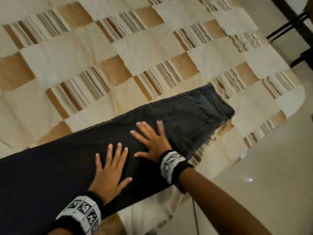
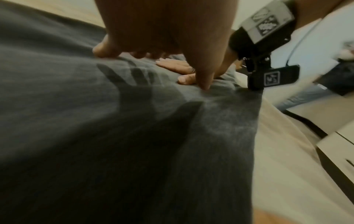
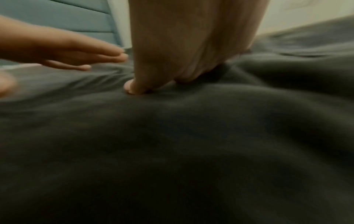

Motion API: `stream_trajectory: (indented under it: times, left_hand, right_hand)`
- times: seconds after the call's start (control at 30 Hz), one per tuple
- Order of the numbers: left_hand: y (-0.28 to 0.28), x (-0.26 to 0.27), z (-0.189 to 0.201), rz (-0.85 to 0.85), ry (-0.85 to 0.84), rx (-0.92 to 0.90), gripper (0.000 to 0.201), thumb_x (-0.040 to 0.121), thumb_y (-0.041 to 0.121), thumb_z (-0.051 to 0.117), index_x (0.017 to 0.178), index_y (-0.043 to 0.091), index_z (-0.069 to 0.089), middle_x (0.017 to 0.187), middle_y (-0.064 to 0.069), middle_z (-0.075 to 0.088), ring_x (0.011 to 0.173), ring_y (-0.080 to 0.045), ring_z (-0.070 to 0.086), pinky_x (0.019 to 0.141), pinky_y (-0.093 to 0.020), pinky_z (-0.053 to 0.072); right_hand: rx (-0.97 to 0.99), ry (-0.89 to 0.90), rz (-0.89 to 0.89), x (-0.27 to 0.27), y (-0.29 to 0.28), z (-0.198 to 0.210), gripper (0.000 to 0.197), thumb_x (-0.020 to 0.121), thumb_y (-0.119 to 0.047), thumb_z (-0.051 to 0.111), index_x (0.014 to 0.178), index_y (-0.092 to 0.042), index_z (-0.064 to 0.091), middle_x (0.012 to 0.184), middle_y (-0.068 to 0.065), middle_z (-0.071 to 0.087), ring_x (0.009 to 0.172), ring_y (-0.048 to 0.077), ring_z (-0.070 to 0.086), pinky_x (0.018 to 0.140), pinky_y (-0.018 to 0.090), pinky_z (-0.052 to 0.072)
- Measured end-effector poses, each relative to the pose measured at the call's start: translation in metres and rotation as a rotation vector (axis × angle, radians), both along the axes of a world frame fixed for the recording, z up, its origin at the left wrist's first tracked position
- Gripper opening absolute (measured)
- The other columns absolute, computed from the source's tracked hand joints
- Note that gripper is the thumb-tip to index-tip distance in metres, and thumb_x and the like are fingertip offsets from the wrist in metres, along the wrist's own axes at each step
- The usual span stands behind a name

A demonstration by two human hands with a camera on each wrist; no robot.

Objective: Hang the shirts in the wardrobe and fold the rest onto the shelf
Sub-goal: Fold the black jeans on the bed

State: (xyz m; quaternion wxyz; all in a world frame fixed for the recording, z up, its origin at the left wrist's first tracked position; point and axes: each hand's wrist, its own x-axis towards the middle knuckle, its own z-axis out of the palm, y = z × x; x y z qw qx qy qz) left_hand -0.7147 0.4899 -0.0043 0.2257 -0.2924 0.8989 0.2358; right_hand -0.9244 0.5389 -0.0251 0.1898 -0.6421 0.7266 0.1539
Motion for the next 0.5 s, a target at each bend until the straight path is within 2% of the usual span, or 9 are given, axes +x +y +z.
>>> stream_trajectory:
  times: [0.1, 0.17, 0.27, 0.3, 0.33, 0.4, 0.43, 0.47, 0.5]
  left_hand:
    - [0.015, -0.061, -0.004, -0.073, 0.003, -0.028, 0.079, 0.084, 0.064, 0.024, 0.141, 0.01, 0.033, 0.145, -0.017, 0.036, 0.133, -0.039, 0.027, 0.084, -0.074, 0.038]
    - [0.014, -0.091, -0.01, -0.017, -0.041, -0.009, 0.083, 0.088, 0.069, 0.009, 0.142, 0.01, 0.032, 0.146, -0.019, 0.035, 0.133, -0.042, 0.026, 0.085, -0.075, 0.032]
    - [0.006, -0.136, -0.01, 0.078, -0.036, -0.027, 0.103, 0.071, 0.082, -0.011, 0.149, 0.017, 0.0, 0.156, -0.02, 0.005, 0.139, -0.049, 0.005, 0.098, -0.075, 0.013]
    - [0.005, -0.15, -0.01, 0.09, -0.041, -0.015, 0.107, 0.062, 0.086, -0.017, 0.146, 0.02, -0.013, 0.156, -0.02, -0.009, 0.14, -0.047, -0.006, 0.102, -0.072, 0.006]
    - [0.005, -0.161, -0.011, 0.101, -0.026, -0.018, 0.109, 0.057, 0.088, -0.016, 0.144, 0.022, -0.019, 0.154, -0.02, -0.018, 0.14, -0.045, -0.014, 0.104, -0.071, 0.001]
    - [0.006, -0.18, -0.014, 0.115, -0.012, -0.051, 0.111, 0.055, 0.087, -0.006, 0.144, 0.022, -0.023, 0.151, -0.022, -0.025, 0.138, -0.043, -0.022, 0.104, -0.07, -0.001]
    - [0.007, -0.186, -0.017, 0.121, -0.023, -0.066, 0.112, 0.055, 0.087, -0.002, 0.142, 0.021, -0.025, 0.15, -0.023, -0.026, 0.138, -0.044, -0.023, 0.103, -0.071, -0.001]
    - [0.009, -0.191, -0.019, 0.125, -0.03, -0.08, 0.115, 0.054, 0.089, 0.0, 0.141, 0.019, -0.027, 0.15, -0.024, -0.025, 0.137, -0.044, -0.024, 0.102, -0.072, -0.001]
    - [0.012, -0.193, -0.022, 0.126, -0.04, -0.093, 0.117, 0.053, 0.09, 0.001, 0.14, 0.017, -0.027, 0.15, -0.025, -0.023, 0.137, -0.045, -0.023, 0.102, -0.073, 0.0]
  right_hand:
    - [0.078, 0.052, -0.122, -0.098, 0.058, 0.006, 0.08, 0.084, -0.077, 0.01, 0.146, -0.029, 0.025, 0.153, 0.002, 0.032, 0.142, 0.022, 0.023, 0.109, 0.064, -0.003]
    - [0.045, 0.057, -0.2, -0.145, 0.078, 0.021, 0.081, 0.086, -0.075, 0.002, 0.148, -0.024, 0.016, 0.155, 0.008, 0.024, 0.142, 0.03, 0.022, 0.107, 0.065, -0.002]
    - [-0.173, 0.101, -0.453, -0.208, 0.085, 0.035, 0.087, 0.082, -0.078, 0.005, 0.149, -0.026, -0.012, 0.156, 0.009, -0.012, 0.145, 0.031, -0.004, 0.103, 0.061, -0.023]
    - [-0.202, 0.077, -0.568, -0.228, 0.084, 0.041, 0.088, 0.082, -0.078, 0.011, 0.149, -0.025, -0.012, 0.157, 0.009, -0.011, 0.145, 0.028, -0.005, 0.102, 0.059, -0.022]
    - [-0.217, 0.012, -0.69, -0.251, 0.082, 0.043, 0.089, 0.084, -0.076, 0.019, 0.151, -0.023, -0.005, 0.159, 0.01, 0.0, 0.146, 0.028, 0.004, 0.106, 0.059, -0.015]
    - [-0.227, -0.131, -0.883, -0.283, 0.074, 0.043, 0.091, 0.081, -0.078, 0.032, 0.145, -0.012, 0.028, 0.145, 0.016, 0.039, 0.131, 0.033, 0.04, 0.11, 0.052, 0.026]
    - [-0.213, -0.172, -0.923, -0.29, 0.068, 0.042, 0.093, 0.076, -0.082, 0.033, 0.129, -0.007, 0.046, 0.124, 0.018, 0.055, 0.111, 0.033, 0.054, 0.091, 0.039, 0.043]
    - [-0.191, -0.203, -0.941, -0.294, 0.063, 0.039, 0.09, 0.072, -0.084, 0.034, 0.111, -0.005, 0.053, 0.102, 0.016, 0.059, 0.092, 0.031, 0.057, 0.073, 0.032, 0.043]
    - [-0.159, -0.233, -0.947, -0.296, 0.059, 0.037, 0.079, 0.076, -0.078, 0.039, 0.103, -0.005, 0.053, 0.092, 0.011, 0.055, 0.083, 0.027, 0.053, 0.067, 0.03, 0.036]
